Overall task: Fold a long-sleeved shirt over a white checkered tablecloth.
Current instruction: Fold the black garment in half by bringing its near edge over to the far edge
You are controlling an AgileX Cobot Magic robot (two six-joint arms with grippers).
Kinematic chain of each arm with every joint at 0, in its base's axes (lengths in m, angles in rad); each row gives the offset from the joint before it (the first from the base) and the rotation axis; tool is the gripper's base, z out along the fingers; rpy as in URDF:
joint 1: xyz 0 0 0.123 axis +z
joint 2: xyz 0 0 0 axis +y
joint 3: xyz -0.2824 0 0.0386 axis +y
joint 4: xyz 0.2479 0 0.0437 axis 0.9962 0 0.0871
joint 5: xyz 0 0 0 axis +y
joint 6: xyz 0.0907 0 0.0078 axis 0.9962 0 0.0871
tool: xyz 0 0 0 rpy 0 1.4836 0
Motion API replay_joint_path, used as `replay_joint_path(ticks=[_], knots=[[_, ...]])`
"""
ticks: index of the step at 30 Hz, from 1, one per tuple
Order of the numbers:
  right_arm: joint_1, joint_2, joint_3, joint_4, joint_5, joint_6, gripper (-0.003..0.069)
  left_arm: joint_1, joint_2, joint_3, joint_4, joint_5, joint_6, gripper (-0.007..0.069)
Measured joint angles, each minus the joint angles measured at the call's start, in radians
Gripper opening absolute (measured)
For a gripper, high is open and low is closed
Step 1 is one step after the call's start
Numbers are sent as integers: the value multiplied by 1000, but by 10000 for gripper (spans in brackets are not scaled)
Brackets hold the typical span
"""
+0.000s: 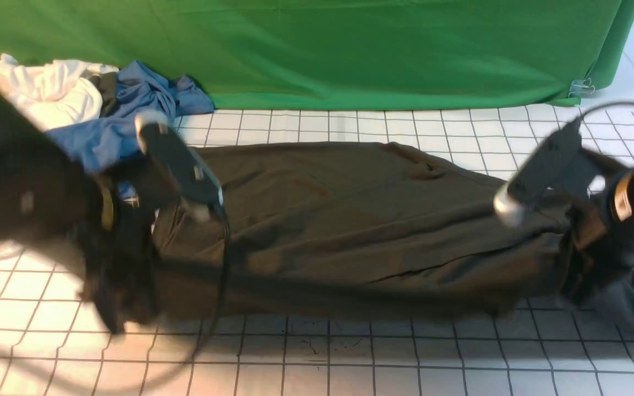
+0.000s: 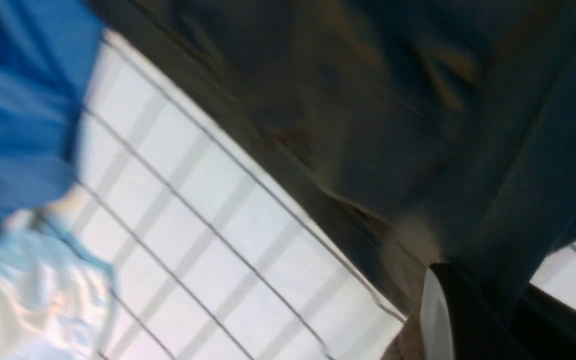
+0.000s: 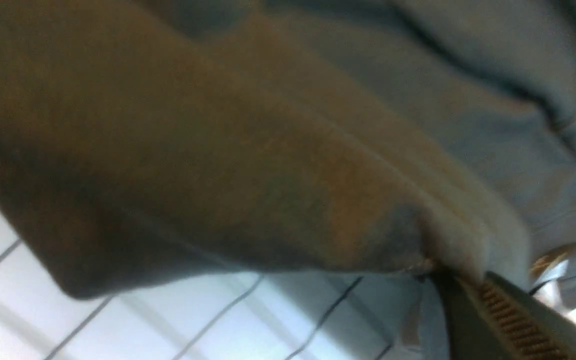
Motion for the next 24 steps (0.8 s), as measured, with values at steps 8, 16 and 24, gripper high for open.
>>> replay_joint_path(ticks=[8,16,24], knots=[[-134,190,-217,22,-15,-73,49,140,184,-253,-45,-40,117,-29],[-191,394,-467,35,-17,-122,49,204,385,-458,-55,-97,158,-28],[-198,585,-657,31,-24,-173,49,253,569,-592,-44,-188,174,-27]])
